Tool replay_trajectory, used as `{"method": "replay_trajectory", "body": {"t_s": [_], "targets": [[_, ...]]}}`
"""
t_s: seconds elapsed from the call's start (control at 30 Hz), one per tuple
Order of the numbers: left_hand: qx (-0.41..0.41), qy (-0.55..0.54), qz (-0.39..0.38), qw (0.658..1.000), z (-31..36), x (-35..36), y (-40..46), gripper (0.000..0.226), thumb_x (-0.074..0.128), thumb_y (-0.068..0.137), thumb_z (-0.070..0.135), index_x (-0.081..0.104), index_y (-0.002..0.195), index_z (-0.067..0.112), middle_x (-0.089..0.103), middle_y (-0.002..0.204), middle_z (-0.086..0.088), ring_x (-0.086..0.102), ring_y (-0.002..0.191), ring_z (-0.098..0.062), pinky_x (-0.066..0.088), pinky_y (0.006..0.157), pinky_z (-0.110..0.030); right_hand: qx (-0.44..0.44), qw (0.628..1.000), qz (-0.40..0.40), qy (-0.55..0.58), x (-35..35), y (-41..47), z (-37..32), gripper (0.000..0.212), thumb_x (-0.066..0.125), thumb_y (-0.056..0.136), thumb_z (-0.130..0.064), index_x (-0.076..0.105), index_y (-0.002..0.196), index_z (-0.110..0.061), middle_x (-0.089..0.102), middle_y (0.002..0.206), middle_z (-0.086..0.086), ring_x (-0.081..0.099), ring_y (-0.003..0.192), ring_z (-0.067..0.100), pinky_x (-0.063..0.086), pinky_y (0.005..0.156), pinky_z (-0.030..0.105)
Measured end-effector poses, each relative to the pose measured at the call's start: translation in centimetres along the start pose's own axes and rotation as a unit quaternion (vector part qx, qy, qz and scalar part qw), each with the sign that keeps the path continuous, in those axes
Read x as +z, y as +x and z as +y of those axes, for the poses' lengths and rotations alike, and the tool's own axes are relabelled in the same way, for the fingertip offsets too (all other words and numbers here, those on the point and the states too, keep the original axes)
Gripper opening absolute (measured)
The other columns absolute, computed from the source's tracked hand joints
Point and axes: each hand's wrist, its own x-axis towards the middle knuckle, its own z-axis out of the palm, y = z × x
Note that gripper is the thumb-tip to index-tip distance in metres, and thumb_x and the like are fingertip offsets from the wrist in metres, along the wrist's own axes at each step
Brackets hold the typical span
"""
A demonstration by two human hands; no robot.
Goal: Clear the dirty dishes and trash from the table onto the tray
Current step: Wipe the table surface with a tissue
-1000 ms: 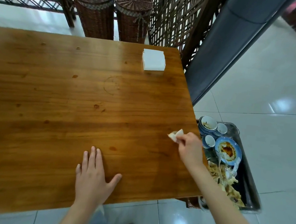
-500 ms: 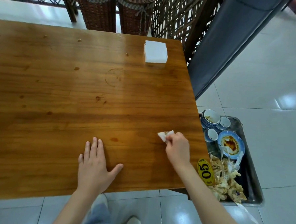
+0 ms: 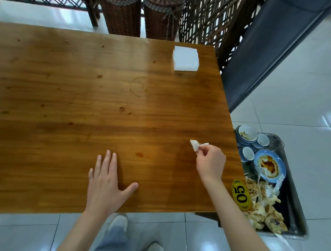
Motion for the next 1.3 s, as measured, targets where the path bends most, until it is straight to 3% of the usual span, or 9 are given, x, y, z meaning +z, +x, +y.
{"method": "replay_trajectory", "body": {"t_s": [0.3, 0.47, 0.63, 0.77, 0.9, 1.0, 1.1, 1.2, 1.3], "targets": [[-0.043, 0.029, 0.006, 0.999, -5.3, -2.9, 2.3, 0.109, 0.05, 0.069, 0.079, 0.011, 0.152, 0.02, 0.007, 0.159, -0.004, 0.002, 0.146, -0.026, 0.009, 0.114, -0.054, 0.082, 0.996, 0.035, -0.009, 3.2, -2.4, -3.5, 0.023, 0.058, 0.092, -0.012, 0.068, 0.112, -0.006, 0.069, 0.109, 0.009, 0.065, 0.098, 0.018, 0.051, 0.074, 0.021], [-0.021, 0.04, -0.011, 0.999, -6.3, -2.7, 2.8, 0.109, 0.036, 0.067, 0.085, 0.006, 0.151, 0.023, 0.004, 0.16, -0.001, 0.0, 0.146, -0.024, 0.008, 0.116, -0.048, 0.005, 1.0, -0.006, -0.009, 6.8, -4.8, -8.0, 0.023, 0.057, 0.092, -0.014, 0.068, 0.112, -0.009, 0.069, 0.107, 0.005, 0.065, 0.095, 0.013, 0.041, 0.07, 0.01], [-0.003, 0.024, -0.002, 1.0, -7.0, -2.5, 2.9, 0.109, 0.047, 0.065, 0.084, 0.018, 0.15, 0.023, 0.017, 0.158, -0.002, 0.011, 0.146, -0.026, 0.008, 0.115, -0.051, -0.031, 0.999, -0.028, -0.027, 9.4, -6.9, -11.0, 0.022, 0.055, 0.094, -0.015, 0.069, 0.11, -0.012, 0.068, 0.103, 0.003, 0.063, 0.091, 0.011, 0.041, 0.068, 0.01], [0.018, 0.005, -0.013, 1.0, -8.1, -2.8, 3.3, 0.103, 0.051, 0.067, 0.081, 0.022, 0.149, 0.025, 0.019, 0.157, 0.001, 0.012, 0.145, -0.024, 0.008, 0.115, -0.051, -0.121, 0.987, -0.092, -0.057, 9.9, -8.1, -11.8, 0.023, 0.053, 0.094, -0.012, 0.07, 0.109, -0.015, 0.062, 0.097, 0.0, 0.056, 0.088, 0.01, 0.048, 0.072, 0.017], [0.035, -0.019, -0.018, 0.999, -8.8, -3.5, 4.0, 0.097, 0.051, 0.07, 0.078, 0.022, 0.149, 0.028, 0.017, 0.157, 0.004, 0.008, 0.145, -0.02, 0.005, 0.116, -0.049, -0.189, 0.964, -0.179, -0.05, 10.1, -10.0, -12.1, 0.022, 0.056, 0.086, -0.001, 0.074, 0.083, -0.013, 0.062, 0.091, -0.003, 0.051, 0.095, 0.011, 0.046, 0.079, 0.019], [0.049, -0.035, -0.016, 0.998, -9.3, -4.2, 4.6, 0.093, 0.052, 0.072, 0.075, 0.024, 0.148, 0.028, 0.017, 0.157, 0.005, 0.008, 0.145, -0.02, 0.004, 0.116, -0.049, -0.153, 0.982, -0.111, -0.026, 9.7, -11.0, -12.0, 0.02, 0.057, 0.079, 0.001, 0.071, 0.073, -0.011, 0.064, 0.086, -0.002, 0.053, 0.093, 0.012, 0.042, 0.075, 0.012], [0.065, -0.046, -0.011, 0.997, -9.9, -4.6, 5.6, 0.09, 0.054, 0.073, 0.072, 0.027, 0.147, 0.027, 0.02, 0.156, 0.004, 0.01, 0.145, -0.02, 0.005, 0.116, -0.049, -0.12, 0.99, -0.028, -0.066, 9.7, -11.4, -12.0, 0.005, 0.071, 0.076, -0.016, 0.07, 0.08, -0.014, 0.061, 0.086, -0.002, 0.053, 0.089, 0.013, 0.032, 0.068, 0.006], [0.073, -0.054, -0.005, 0.996, -10.4, -4.9, 6.5, 0.089, 0.058, 0.072, 0.07, 0.033, 0.146, 0.027, 0.026, 0.155, 0.003, 0.015, 0.144, -0.021, 0.007, 0.115, -0.05, -0.081, 0.989, -0.053, -0.112, 10.2, -11.2, -12.2, 0.022, 0.069, 0.081, -0.034, 0.066, 0.097, -0.02, 0.059, 0.095, -0.005, 0.047, 0.09, 0.01, 0.035, 0.068, 0.013], [0.088, -0.054, -0.002, 0.995, -10.7, -5.1, 7.3, 0.086, 0.061, 0.072, 0.068, 0.037, 0.143, 0.026, 0.031, 0.153, 0.001, 0.02, 0.143, -0.023, 0.01, 0.114, -0.051, -0.075, 0.988, -0.057, -0.119, 10.7, -11.0, -12.6, 0.016, 0.062, 0.088, -0.027, 0.068, 0.101, -0.02, 0.063, 0.097, -0.006, 0.049, 0.091, 0.009, 0.04, 0.073, 0.016]]}}
